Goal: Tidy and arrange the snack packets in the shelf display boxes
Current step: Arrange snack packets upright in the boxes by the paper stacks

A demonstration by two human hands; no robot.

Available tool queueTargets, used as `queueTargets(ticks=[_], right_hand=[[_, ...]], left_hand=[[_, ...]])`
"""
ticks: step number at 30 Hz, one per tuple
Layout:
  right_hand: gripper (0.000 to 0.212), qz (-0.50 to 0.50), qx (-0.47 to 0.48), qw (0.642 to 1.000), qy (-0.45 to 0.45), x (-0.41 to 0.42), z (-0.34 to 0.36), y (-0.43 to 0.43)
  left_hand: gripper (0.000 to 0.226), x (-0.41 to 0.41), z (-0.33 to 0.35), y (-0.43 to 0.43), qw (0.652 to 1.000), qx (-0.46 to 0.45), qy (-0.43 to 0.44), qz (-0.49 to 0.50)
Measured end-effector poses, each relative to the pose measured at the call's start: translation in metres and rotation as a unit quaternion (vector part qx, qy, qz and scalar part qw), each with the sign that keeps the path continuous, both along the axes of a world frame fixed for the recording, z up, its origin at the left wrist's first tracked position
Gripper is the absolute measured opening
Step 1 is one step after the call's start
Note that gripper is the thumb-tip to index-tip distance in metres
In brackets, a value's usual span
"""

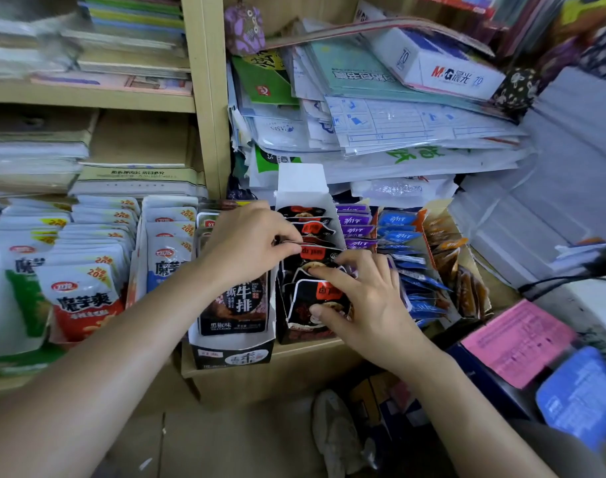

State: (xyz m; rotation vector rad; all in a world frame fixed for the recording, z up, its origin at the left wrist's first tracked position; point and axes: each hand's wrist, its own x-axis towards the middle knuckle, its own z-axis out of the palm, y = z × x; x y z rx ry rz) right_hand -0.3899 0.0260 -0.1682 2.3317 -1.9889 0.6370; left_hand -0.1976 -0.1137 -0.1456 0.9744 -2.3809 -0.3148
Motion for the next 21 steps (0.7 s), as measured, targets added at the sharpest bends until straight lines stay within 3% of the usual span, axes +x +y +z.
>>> queueTargets(ticks=[8, 12, 14, 17, 21], right_hand=[[0.046, 0.029, -0.009, 1.000, -0.005, 0.001, 0.001, 0.001], [0.046, 0.001, -0.007, 1.000, -0.016, 0.003, 0.008, 0.003], [0.049, -0.008, 0.001, 1.000, -0.016, 0.003, 0.011, 0.004], [0.061, -0.012, 0.026, 0.999, -0.019, 0.003, 0.014, 0.003], [0.063, -0.007, 0.037, 0.999, -0.013, 0.003, 0.011, 0.005]], left_hand=[[0.015, 0.009, -0.005, -0.005, 0.995, 0.078, -0.031, -0.061], [0.014, 0.011, 0.001, 0.001, 0.975, 0.161, -0.070, -0.135], [0.017, 0.014, 0.008, 0.001, 0.972, 0.188, -0.049, -0.130], [0.014, 0.016, 0.008, -0.005, 0.990, 0.128, 0.018, -0.051], [0.020, 0.010, 0.006, 0.000, 0.997, 0.043, -0.064, -0.013]])
